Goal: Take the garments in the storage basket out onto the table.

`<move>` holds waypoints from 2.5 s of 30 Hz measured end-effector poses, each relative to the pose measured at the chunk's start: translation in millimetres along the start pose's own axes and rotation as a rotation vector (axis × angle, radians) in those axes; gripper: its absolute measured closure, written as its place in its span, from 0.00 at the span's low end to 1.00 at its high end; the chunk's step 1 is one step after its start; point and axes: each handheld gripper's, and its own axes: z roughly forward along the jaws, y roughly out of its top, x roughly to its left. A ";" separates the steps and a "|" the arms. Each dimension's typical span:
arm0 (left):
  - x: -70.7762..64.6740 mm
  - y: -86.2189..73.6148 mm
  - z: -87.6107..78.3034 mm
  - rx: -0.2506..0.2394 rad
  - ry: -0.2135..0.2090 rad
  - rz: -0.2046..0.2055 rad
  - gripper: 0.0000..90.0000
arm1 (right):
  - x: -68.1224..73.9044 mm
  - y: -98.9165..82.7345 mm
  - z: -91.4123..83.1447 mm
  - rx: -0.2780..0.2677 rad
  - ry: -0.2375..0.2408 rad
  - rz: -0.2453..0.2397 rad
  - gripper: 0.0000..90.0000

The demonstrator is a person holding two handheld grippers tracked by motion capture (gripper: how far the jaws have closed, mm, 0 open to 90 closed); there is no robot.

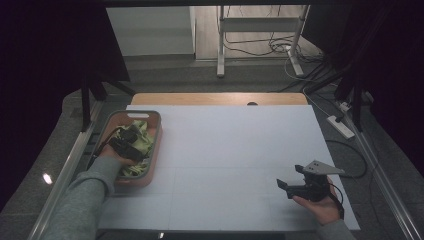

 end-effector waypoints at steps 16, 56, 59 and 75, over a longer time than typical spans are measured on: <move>-3.7 -4.8 -13.0 -0.051 0.043 0.011 0.55 | -0.2 0.3 0.0 0.006 -0.009 0.000 0.12; 1.5 -26.0 -43.7 -0.234 -0.017 0.027 0.78 | -2.2 -0.4 -0.4 0.007 -0.026 0.012 0.12; 2.4 -31.7 -49.9 -0.262 -0.017 0.022 0.78 | -1.6 0.0 -0.1 0.007 -0.027 0.011 0.12; 4.2 -49.3 -65.7 -0.390 -0.032 -0.017 0.78 | -1.5 0.2 -0.4 0.005 -0.029 0.013 0.13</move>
